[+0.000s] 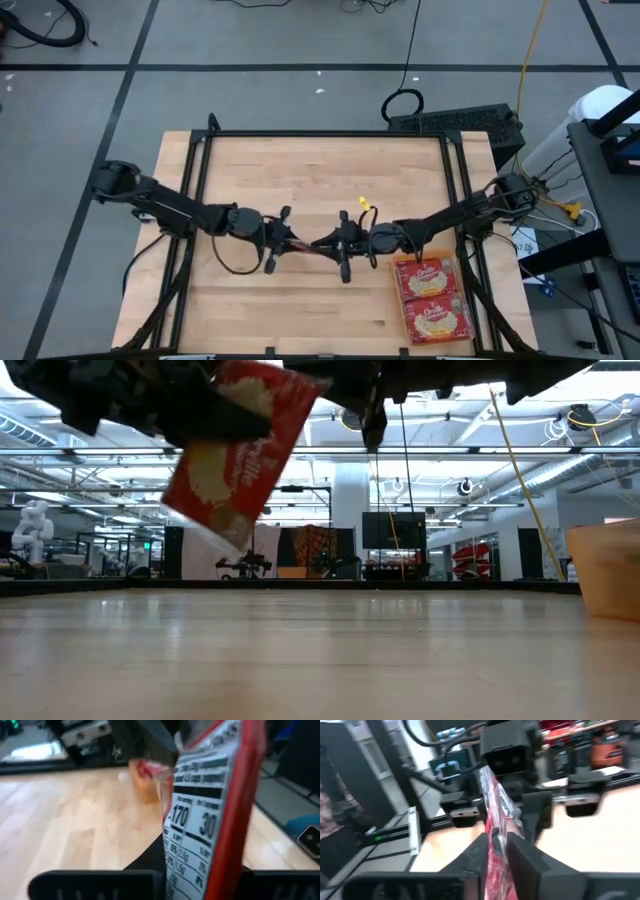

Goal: Sort popcorn bags into baskets
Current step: Put the popcorn pack into the orange bin

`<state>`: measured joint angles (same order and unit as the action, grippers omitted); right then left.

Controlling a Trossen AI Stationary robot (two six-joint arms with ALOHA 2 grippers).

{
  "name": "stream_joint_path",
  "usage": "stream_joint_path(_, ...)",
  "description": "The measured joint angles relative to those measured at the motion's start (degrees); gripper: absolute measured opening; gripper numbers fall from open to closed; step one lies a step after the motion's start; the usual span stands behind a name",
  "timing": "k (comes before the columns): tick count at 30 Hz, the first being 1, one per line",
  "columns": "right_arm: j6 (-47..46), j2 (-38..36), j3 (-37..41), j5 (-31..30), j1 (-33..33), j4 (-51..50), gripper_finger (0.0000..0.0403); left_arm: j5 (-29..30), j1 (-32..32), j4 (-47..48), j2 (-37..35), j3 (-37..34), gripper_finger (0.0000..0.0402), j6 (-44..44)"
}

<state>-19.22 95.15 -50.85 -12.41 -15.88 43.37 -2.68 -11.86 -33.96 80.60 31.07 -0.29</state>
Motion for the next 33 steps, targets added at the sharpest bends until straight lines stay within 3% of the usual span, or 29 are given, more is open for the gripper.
stream_joint_path(8, 4.5, -1.7, 0.0, -12.4, -1.7, -2.9, 0.0142, 4.5, -0.4, 22.0, -15.3, -0.1, 0.0017, -3.3)
stream_joint_path(15, 5.7, -1.4, 0.0, -13.1, -1.9, -3.2, 0.0179, 6.9, -1.8, 30.1, -27.3, -0.1, 0.0027, -4.2)
stream_joint_path(22, 8.3, 2.2, 0.1, -13.1, -2.0, 1.7, 0.0183, 15.3, -5.0, 20.5, -31.4, -0.1, 0.0019, -1.9)
stream_joint_path(33, 15.8, 11.4, 0.1, -13.1, -1.3, 23.4, 0.0184, 17.8, -5.9, 3.9, -23.2, -0.1, 0.0028, 0.2)
